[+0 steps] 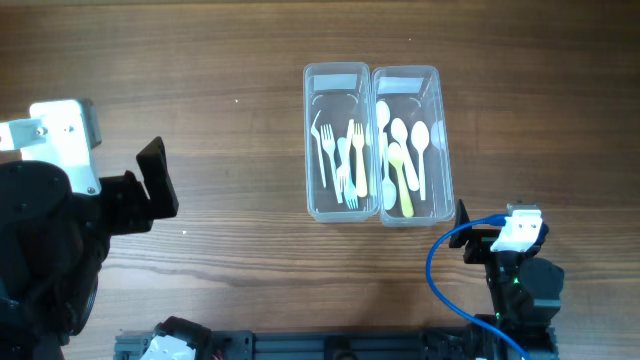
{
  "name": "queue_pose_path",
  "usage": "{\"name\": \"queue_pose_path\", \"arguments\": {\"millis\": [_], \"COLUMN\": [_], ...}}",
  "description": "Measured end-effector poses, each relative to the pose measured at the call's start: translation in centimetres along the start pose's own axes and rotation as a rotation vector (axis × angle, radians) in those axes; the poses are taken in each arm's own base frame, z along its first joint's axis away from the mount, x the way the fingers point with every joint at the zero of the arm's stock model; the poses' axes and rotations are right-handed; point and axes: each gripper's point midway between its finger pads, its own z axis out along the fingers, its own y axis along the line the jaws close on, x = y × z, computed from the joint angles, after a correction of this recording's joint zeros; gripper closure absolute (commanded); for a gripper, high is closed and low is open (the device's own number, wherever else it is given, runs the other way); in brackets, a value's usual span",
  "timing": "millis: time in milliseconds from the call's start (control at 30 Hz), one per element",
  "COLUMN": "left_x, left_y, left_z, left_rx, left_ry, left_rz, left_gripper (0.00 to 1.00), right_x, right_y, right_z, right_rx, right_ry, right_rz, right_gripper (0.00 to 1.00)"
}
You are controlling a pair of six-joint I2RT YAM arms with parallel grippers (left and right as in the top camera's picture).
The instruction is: Pack container
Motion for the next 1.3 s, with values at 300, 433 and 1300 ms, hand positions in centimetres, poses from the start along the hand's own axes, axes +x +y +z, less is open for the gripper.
{"name": "queue_pose_path", "arguments": {"millis": [300, 433, 1300], "left_x": [0.0, 0.4, 7.3], "left_y": [0.0, 0.1, 3.7], "left_z": [0.0, 0.0, 5.5], "left_rx": [0.000, -0.004, -0.045], "left_ry": [0.000, 0.014, -0.212], "left_rz": [0.000, 0.006, -0.199], "left_gripper": [0.00, 0.00, 0.00], "right_x": [0.0, 0.0, 0.0], "right_y": [0.0, 0.0, 0.0], "right_z": [0.0, 0.0, 0.0], "right_rx": [0.000, 0.000, 0.000], "right_ry": [0.000, 0.000, -0.003], "right_rz": [0.000, 0.000, 0.000], "right_gripper": [0.00, 0.00, 0.00]}}
